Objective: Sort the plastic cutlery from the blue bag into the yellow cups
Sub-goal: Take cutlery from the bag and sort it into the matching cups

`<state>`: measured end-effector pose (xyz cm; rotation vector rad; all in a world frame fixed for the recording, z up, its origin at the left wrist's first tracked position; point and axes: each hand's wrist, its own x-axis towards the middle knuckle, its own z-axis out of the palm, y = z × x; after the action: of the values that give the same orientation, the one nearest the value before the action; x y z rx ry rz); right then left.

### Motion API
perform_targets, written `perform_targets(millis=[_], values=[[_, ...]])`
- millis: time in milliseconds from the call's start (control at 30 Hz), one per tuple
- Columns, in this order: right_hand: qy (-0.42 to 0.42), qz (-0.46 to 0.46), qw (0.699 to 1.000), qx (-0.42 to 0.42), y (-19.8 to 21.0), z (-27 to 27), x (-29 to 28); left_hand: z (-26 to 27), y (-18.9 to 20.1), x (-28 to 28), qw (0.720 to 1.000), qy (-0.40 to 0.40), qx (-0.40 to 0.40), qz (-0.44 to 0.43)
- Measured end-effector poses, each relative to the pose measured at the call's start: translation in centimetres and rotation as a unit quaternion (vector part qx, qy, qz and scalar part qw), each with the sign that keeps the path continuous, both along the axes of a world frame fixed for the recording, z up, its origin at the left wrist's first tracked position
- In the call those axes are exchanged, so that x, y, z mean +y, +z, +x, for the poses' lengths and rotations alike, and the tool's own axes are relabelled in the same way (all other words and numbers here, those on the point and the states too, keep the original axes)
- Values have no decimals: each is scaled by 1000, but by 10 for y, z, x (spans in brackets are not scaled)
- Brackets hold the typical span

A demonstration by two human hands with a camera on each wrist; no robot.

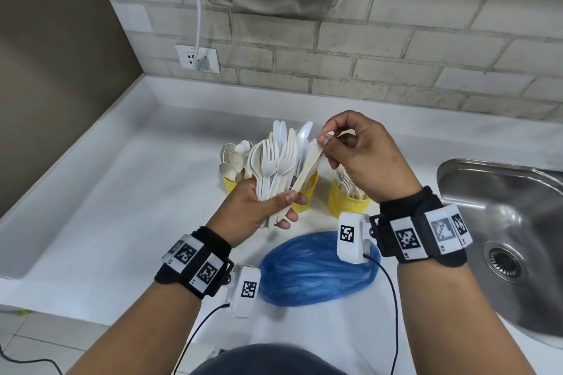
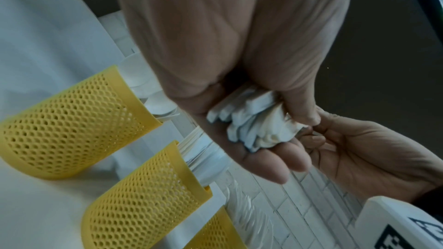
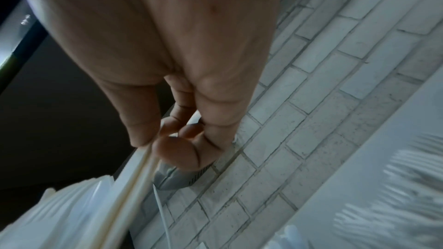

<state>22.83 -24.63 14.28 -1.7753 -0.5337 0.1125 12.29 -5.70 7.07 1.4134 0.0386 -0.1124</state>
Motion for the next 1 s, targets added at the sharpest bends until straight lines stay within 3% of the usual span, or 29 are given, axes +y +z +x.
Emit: perform_targets(millis=[333,500,800,1000], values=[[-29,177,975,131,-18,-1,20,7,-6,14,999,39,-4,-18],[-40,156,977,139,-25,-8,26,9,-8,17,999,42,-3,-29],[-137,177,969,101,-25,-12,35,14,-9,14,997,53,-9,-59],[-181,135,971,81,-23,-12,44,13,-12,15,996,67,-9,-53]])
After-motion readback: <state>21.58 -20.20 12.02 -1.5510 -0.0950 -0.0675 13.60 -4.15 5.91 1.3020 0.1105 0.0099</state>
